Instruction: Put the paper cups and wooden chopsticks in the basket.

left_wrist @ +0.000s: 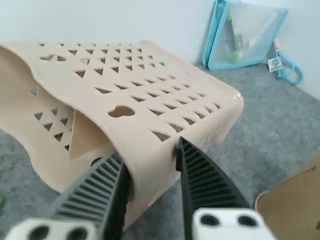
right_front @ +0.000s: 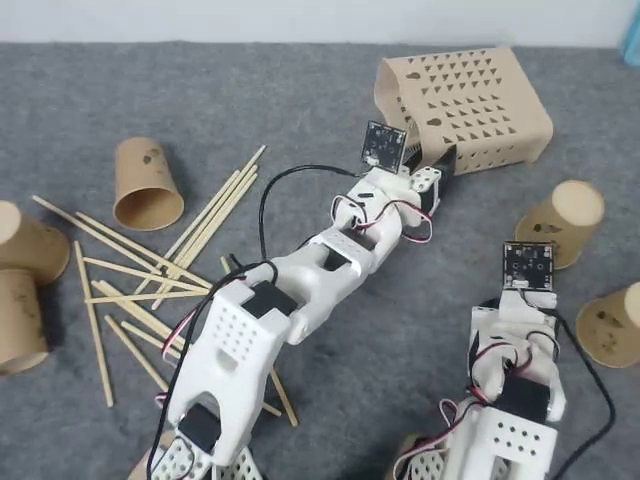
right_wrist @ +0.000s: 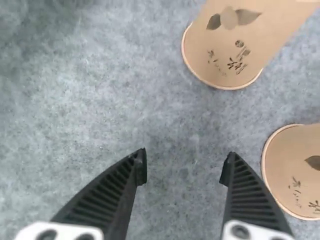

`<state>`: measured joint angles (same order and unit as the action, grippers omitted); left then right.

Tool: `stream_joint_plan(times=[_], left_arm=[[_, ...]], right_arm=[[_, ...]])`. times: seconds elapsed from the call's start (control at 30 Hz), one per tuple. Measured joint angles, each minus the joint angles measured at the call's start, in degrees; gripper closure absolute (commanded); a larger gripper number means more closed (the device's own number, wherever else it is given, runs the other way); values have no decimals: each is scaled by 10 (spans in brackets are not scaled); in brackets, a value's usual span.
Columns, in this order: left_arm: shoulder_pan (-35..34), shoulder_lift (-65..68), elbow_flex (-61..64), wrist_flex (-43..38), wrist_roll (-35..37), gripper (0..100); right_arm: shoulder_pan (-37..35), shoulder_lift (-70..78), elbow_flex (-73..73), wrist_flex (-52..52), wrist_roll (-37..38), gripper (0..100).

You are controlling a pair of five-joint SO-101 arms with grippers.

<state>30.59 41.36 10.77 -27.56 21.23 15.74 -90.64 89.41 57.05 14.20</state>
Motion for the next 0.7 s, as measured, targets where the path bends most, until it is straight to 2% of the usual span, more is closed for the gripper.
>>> stream_joint_plan(times=[0.13,0.23,0.43,0.53,0.7], left_arm=[[0,1,0,0,3,889],[2,0,0,0,3,1000],[-3,-1,3,-49,9,986],[-15,-2,5,-85,44,986],[-43,-48,32,-93,79,987]], right_arm=[[-1,-2,0,0,0,761],[-2,-2,0,0,0,761],[-1,-2,0,0,0,761],[-2,-2,4,0,0,761],[-1,-2,4,0,0,761]])
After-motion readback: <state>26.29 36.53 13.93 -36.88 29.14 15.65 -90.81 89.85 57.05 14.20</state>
